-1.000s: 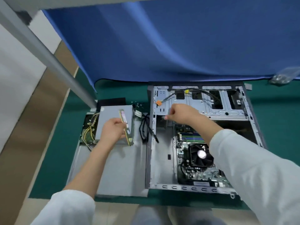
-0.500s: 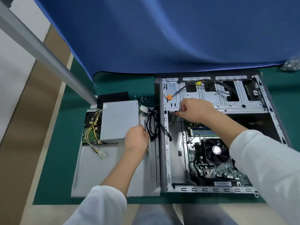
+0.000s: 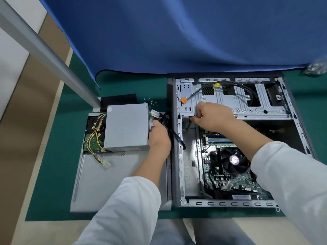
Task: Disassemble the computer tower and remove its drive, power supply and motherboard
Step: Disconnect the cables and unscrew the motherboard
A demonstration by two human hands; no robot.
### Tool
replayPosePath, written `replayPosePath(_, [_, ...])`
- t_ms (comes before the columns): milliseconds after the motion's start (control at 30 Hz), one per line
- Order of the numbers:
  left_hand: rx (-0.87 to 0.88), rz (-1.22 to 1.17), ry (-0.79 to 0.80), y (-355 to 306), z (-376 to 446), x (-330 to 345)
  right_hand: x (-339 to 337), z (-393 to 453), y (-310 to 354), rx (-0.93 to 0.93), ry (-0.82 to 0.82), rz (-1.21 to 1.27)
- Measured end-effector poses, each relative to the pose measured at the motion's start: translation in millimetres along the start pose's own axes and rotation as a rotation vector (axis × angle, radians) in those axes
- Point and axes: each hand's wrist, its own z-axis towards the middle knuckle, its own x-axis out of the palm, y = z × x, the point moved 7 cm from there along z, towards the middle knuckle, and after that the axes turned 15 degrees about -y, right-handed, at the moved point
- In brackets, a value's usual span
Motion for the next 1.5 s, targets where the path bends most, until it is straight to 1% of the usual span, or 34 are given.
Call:
replayPosePath(33, [-0.123, -0.113, 0.043, 2, 0, 4, 0, 0, 0, 0.001, 0.003, -0.003])
replayPosePath(67, [-0.208, -0.224, 0.064, 5, 0, 9, 0, 0, 0, 0.004, 0.007, -0.004])
replayPosePath(100, [-0.244, -0.288, 0.071, 4, 0, 11, 0, 0, 0, 0.006, 0.011, -0.006])
replayPosePath(233, [-0.262, -0.299, 0.043, 5, -5, 9, -1, 0, 1, 0.004, 0.002, -0.011])
replayPosePath(400, [-0.195, -0.205, 0.107, 8, -2, 13, -1, -1, 1, 0.001, -0.017, -0.004])
replayPosePath(467, [-0.114, -0.085, 0.111, 8, 0, 12, -1, -1, 1, -0.001, -0.026, 0.0])
replayPosePath(533, [-0.011, 0.018, 0.063, 3, -1, 5, -1, -1, 1, -0.007, -0.035, 0.005])
replayPosePath(633, [0.242, 0.286, -0.021, -12, -6, -9, -1, -1, 1, -0.012, -0.039, 0.006])
replayPosePath(733, [0.364, 0.459, -0.052, -26, 1, -19, -1, -1, 1, -0.019, -0.038, 0.001])
replayPosePath(867, [0.528, 0.566, -0.096, -47, 8, -23, 0, -1, 0, -0.022, -0.039, 0.001])
replayPosePath(1000, [0.625, 0.661, -0.021, -48, 12, -4, 0, -1, -1, -0.028, -0.044, 0.0])
replayPosePath(1067, [0.613, 0.672, 0.001, -44, 17, 2, 1, -1, -1, -0.029, -0.047, 0.002])
replayPosePath(1200, [0.506, 0.553, -0.003, -41, 19, 1, 1, 0, 1, -0.04, -0.061, 0.013])
replayPosePath(1367, [0.396, 0.429, 0.112, -15, 3, 10, 1, 0, -1, -0.043, -0.071, 0.021])
replayPosePath(1433, [0.307, 0.399, 0.093, -13, 0, 7, 0, 0, -1, -0.042, -0.079, 0.017])
replayPosePath(1467, [0.289, 0.368, 0.081, -13, -2, 6, 0, 0, -1, -0.044, -0.082, 0.014])
replayPosePath(1500, [0.321, 0.342, 0.071, -13, -4, 4, 0, 0, 0, -0.046, -0.083, 0.012])
